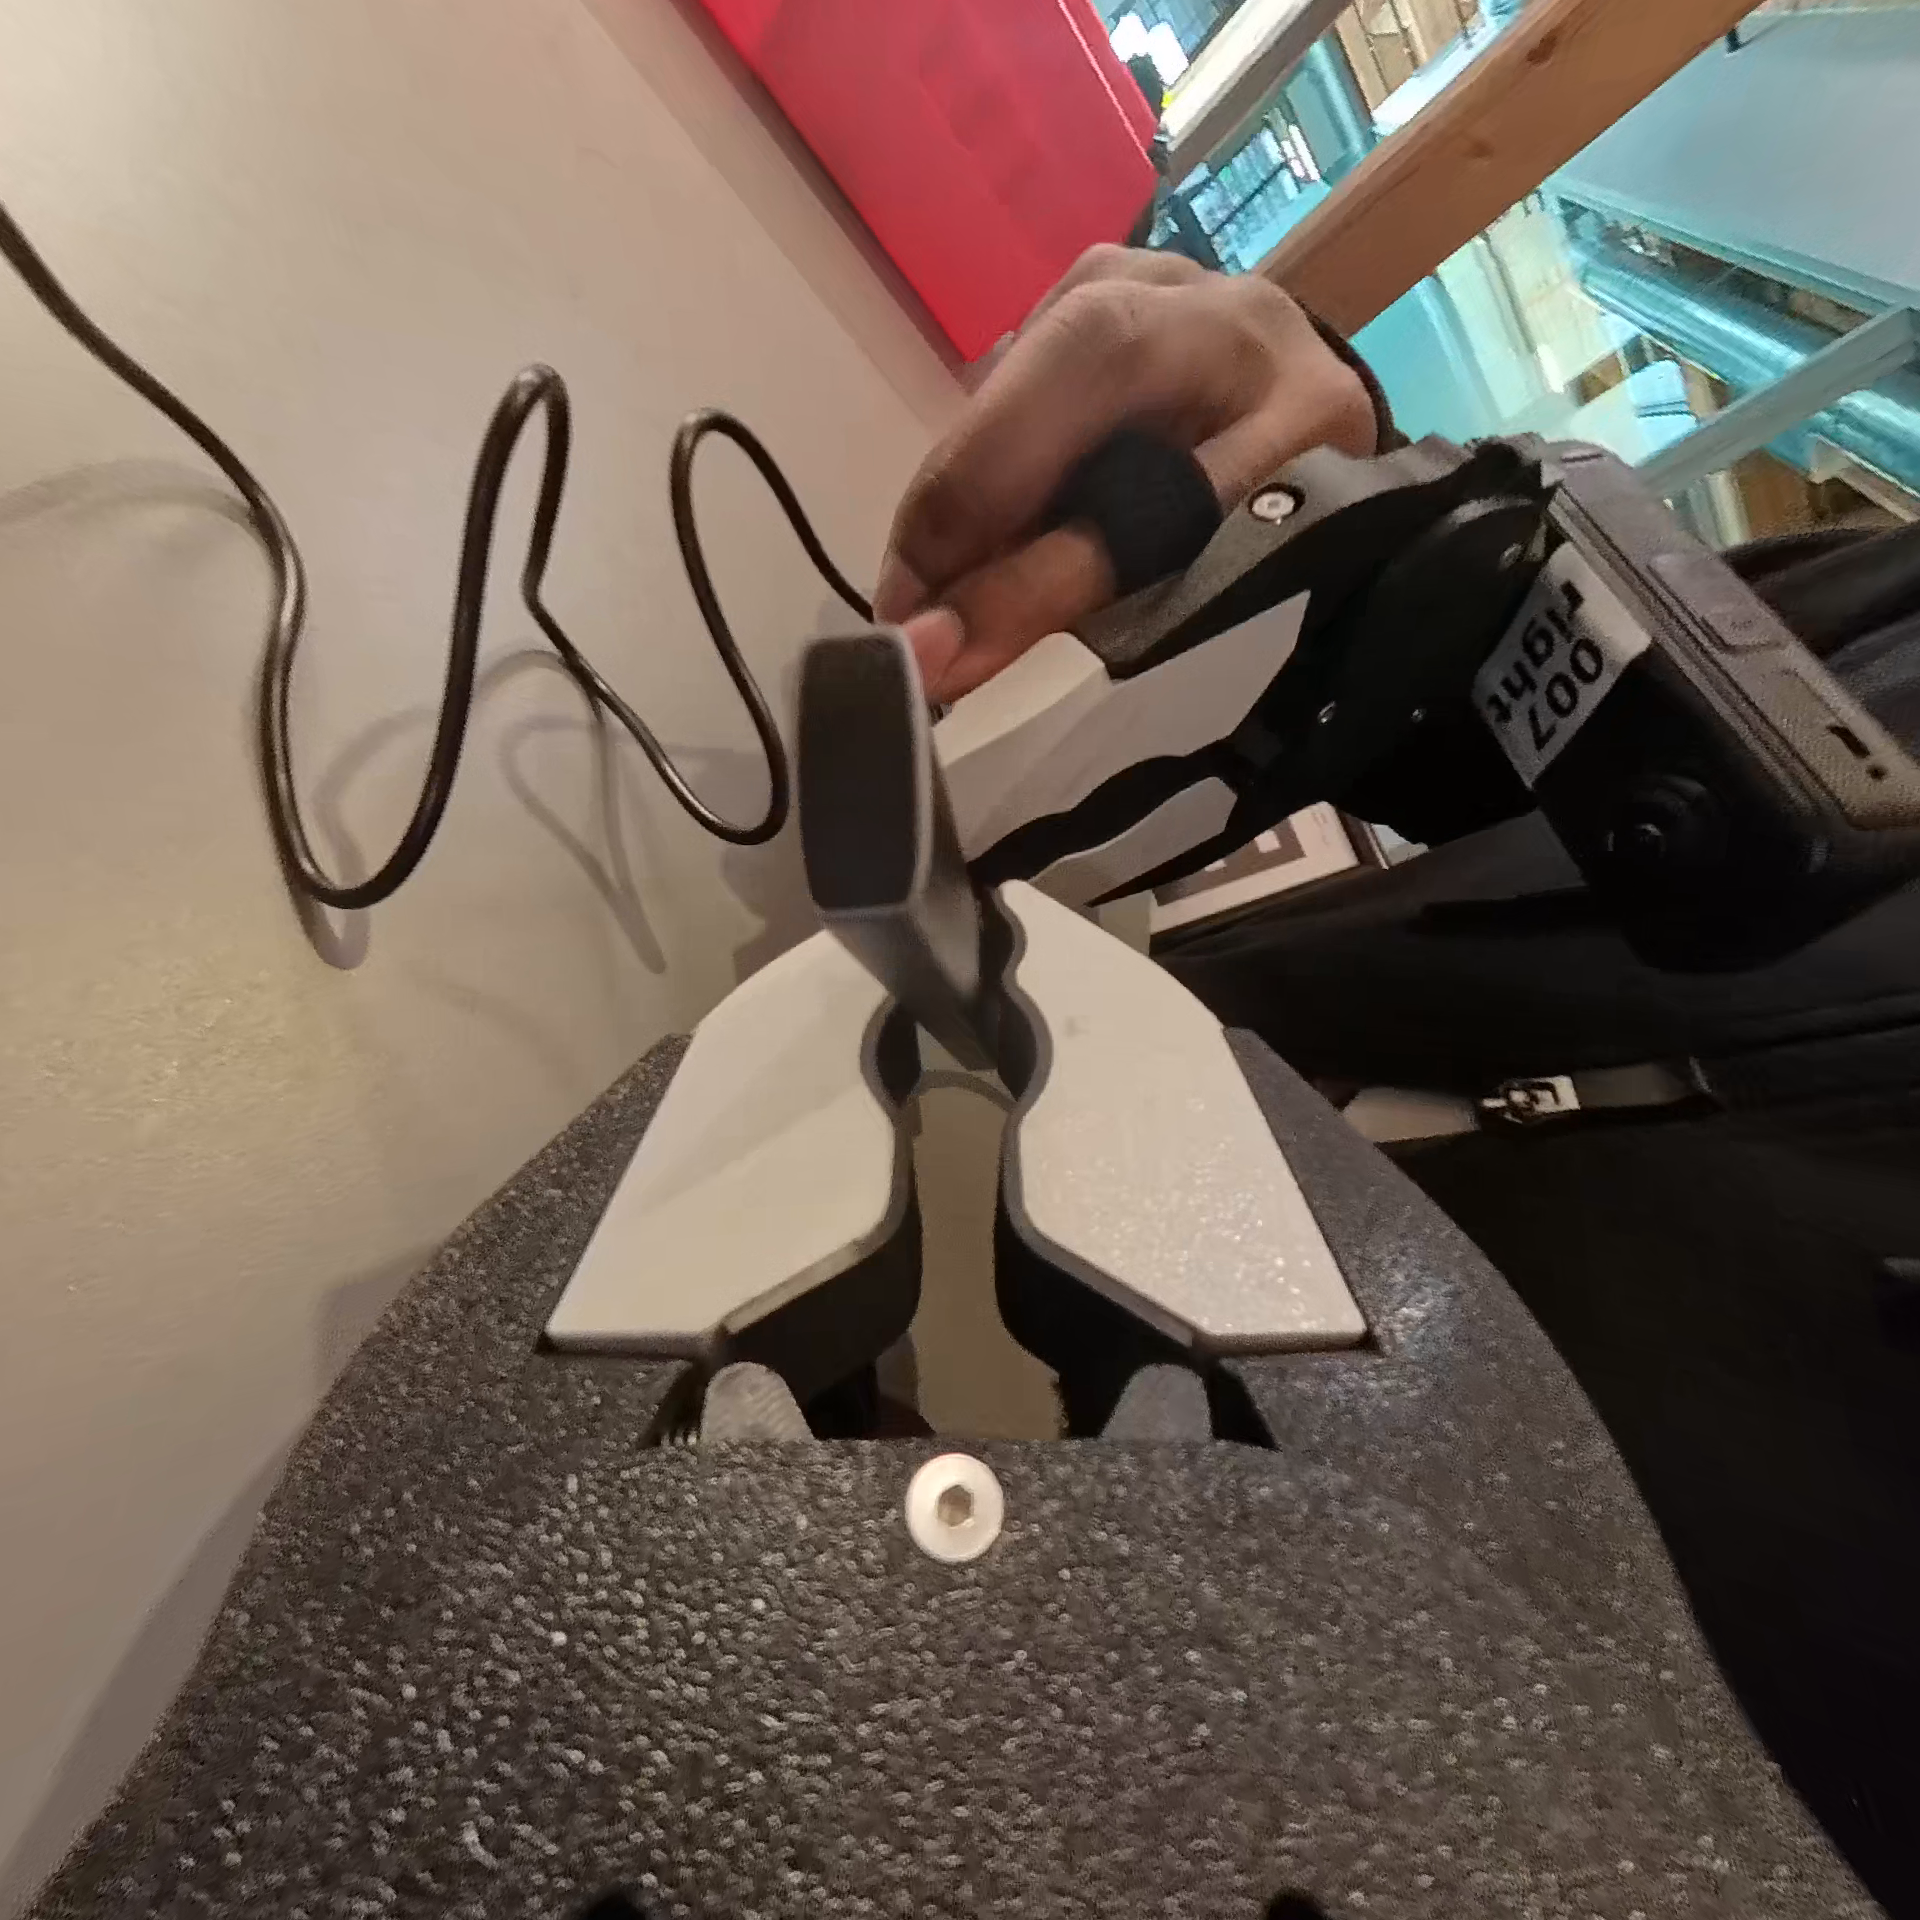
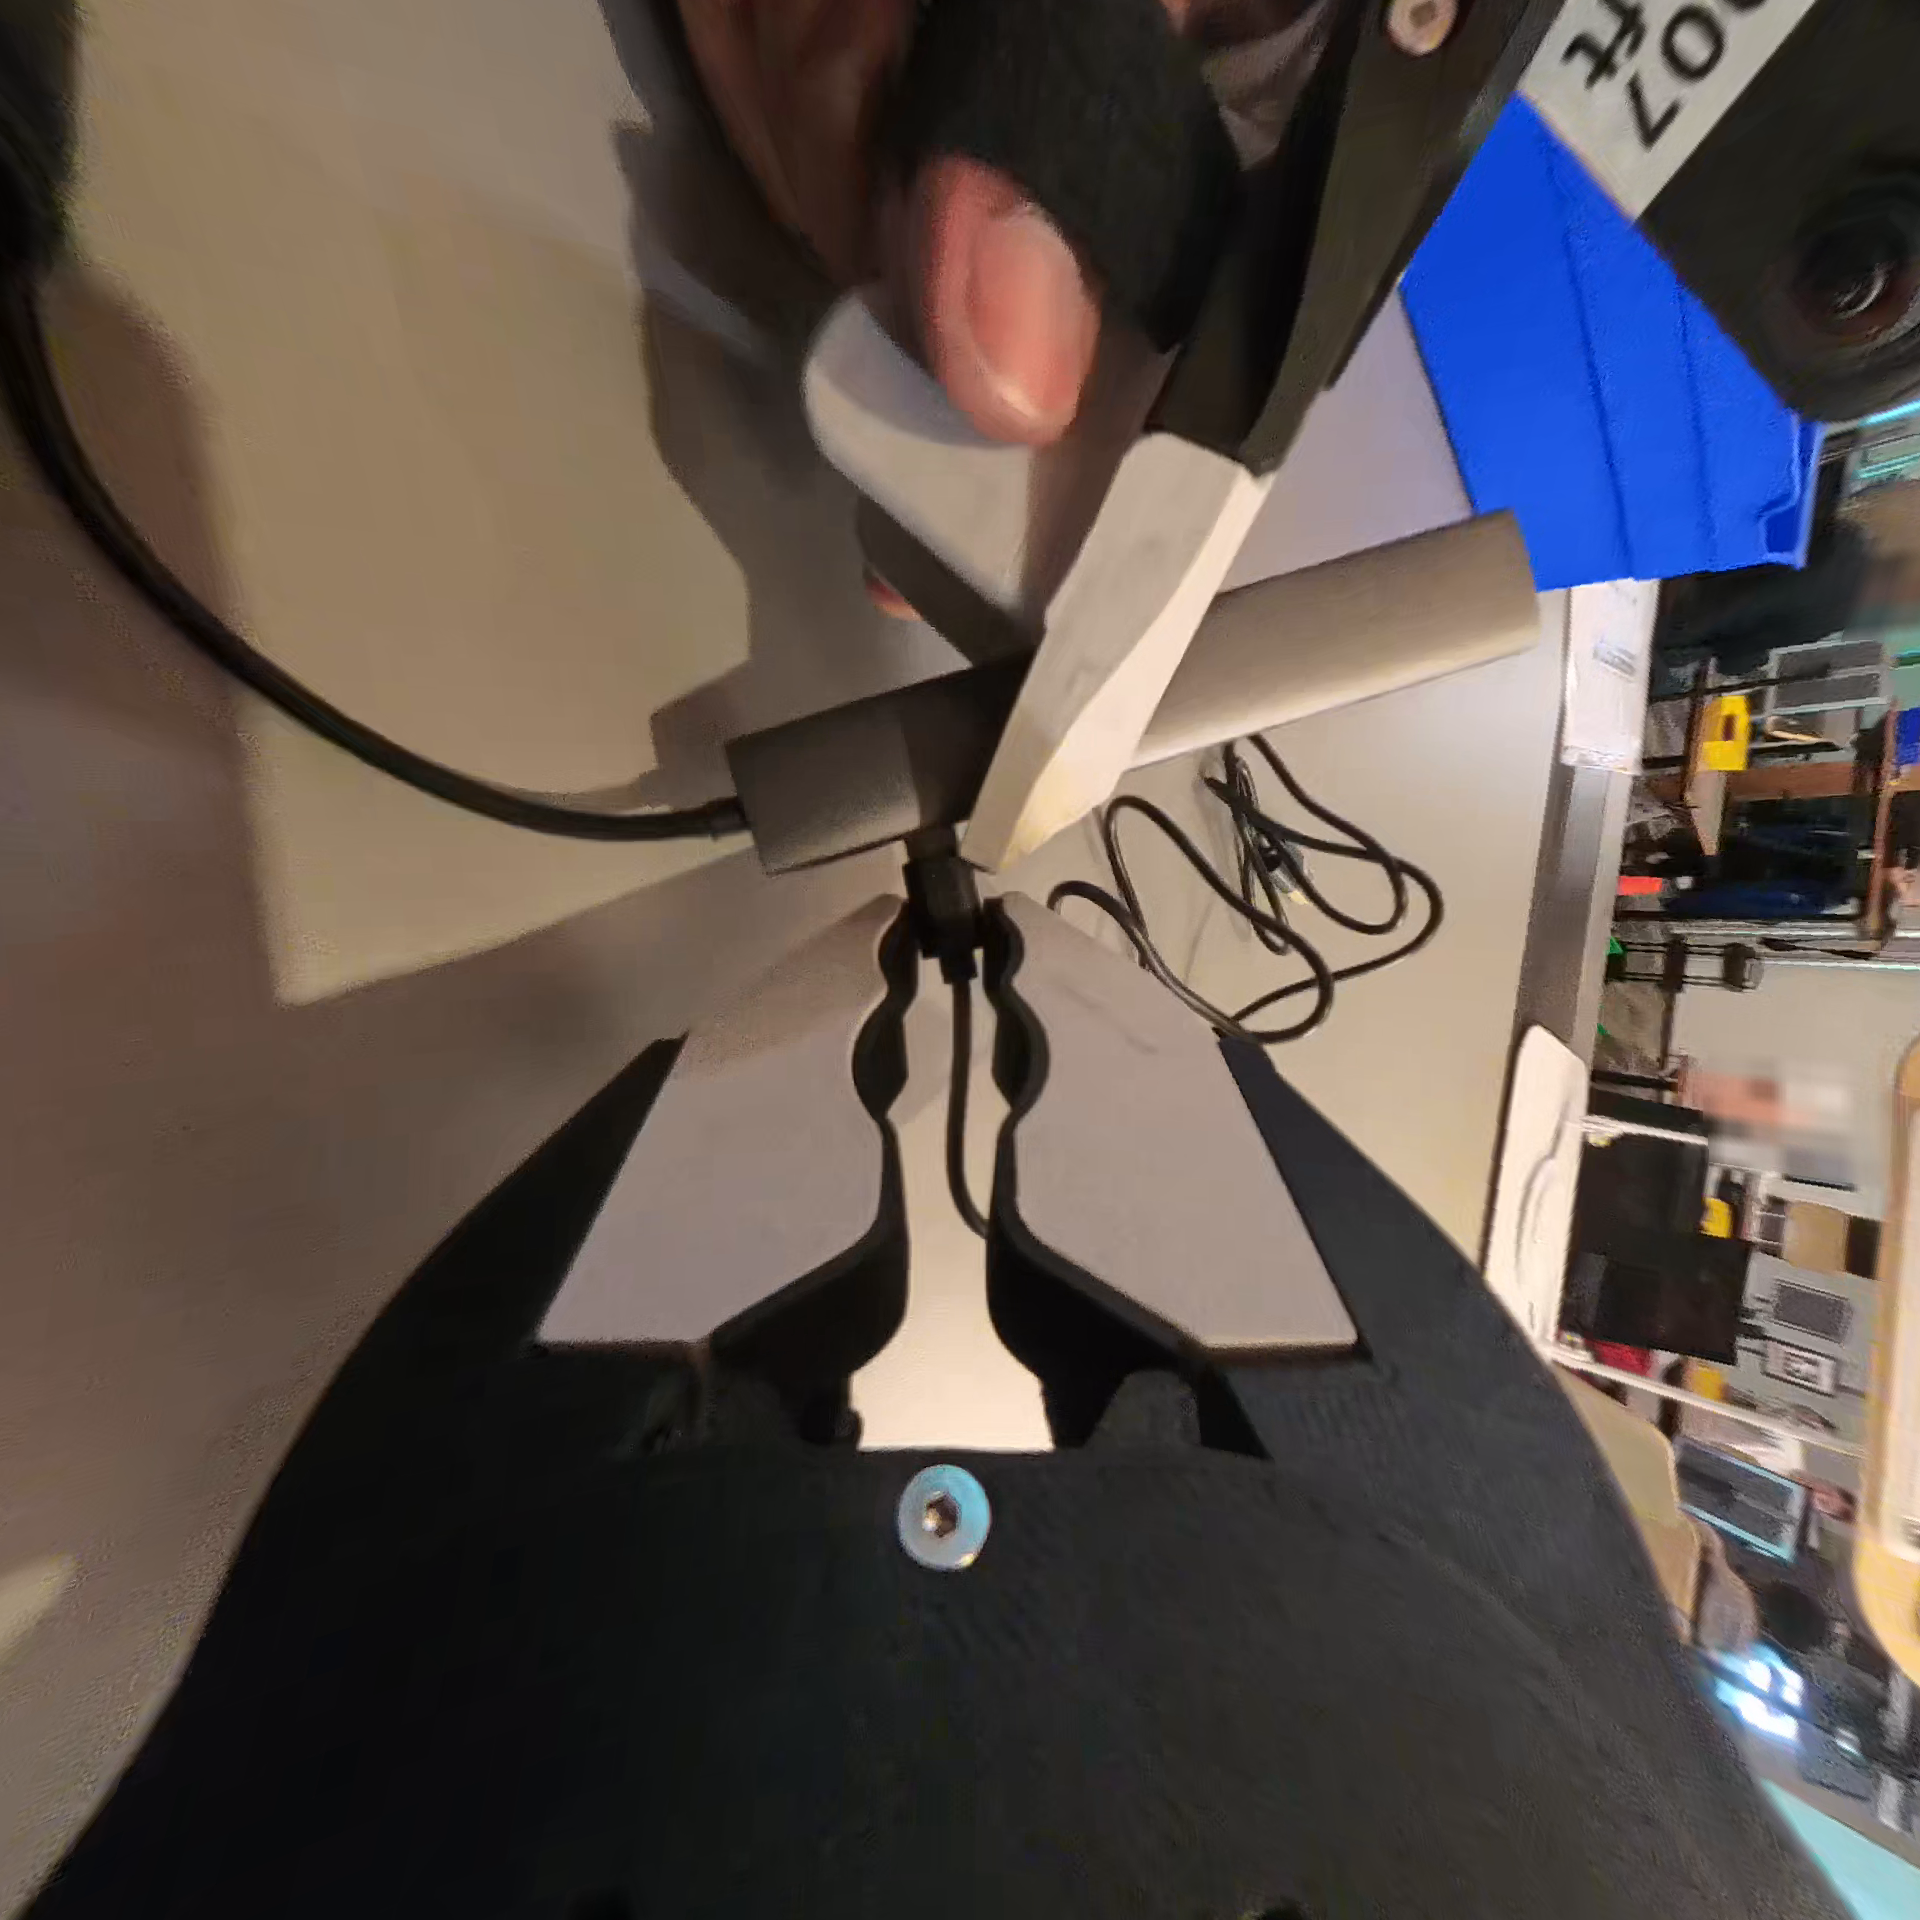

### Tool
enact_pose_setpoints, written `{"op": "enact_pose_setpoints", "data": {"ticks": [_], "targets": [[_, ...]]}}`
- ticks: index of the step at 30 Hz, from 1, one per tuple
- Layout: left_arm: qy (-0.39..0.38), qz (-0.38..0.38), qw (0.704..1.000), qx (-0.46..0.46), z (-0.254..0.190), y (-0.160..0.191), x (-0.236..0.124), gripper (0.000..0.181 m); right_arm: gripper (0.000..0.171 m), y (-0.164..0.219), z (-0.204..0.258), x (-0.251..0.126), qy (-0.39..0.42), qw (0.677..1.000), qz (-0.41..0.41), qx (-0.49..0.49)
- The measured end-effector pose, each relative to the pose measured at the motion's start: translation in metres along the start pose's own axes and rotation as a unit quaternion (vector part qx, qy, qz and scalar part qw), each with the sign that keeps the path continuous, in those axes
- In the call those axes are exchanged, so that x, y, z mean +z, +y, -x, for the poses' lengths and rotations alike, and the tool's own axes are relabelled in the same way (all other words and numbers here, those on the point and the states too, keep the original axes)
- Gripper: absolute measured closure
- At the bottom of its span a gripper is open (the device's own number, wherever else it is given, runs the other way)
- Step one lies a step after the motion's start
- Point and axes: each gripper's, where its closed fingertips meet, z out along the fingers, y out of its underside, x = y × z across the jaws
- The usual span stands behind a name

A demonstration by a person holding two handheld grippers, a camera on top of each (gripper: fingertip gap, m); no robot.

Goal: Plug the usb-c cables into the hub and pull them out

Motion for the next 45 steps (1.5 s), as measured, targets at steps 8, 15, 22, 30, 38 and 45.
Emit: {"op": "enact_pose_setpoints", "data": {"ticks": [8,15,22,30,38,45], "targets": [[-0.028,0.009,0.999,0.016,0.001,0.005,0.004,0.166,0.161,0.003,-0.008,-0.002,0.009,0.996,-0.014,0.091],[-0.002,-0.008,1.000,-0.012,0.002,0.001,-0.006,0.171,0.161,0.029,-0.027,-0.023,0.001,0.994,-0.016,0.106],[0.003,-0.064,0.998,-0.022,0.006,-0.010,-0.029,0.171,0.151,0.049,-0.049,-0.023,0.048,0.991,0.019,0.127],[-0.013,-0.085,0.996,-0.017,0.005,-0.005,-0.041,0.171,0.096,0.058,-0.057,-0.015,-0.044,0.999,0.017,0.028],[-0.018,-0.104,0.994,-0.018,0.004,-0.006,-0.047,0.171,0.076,0.076,-0.051,0.004,-0.175,0.973,0.073,-0.132],[-0.017,-0.126,0.992,-0.017,0.004,-0.010,-0.053,0.170,0.161,0.074,-0.065,0.032,-0.158,0.974,0.077,-0.140]]}}
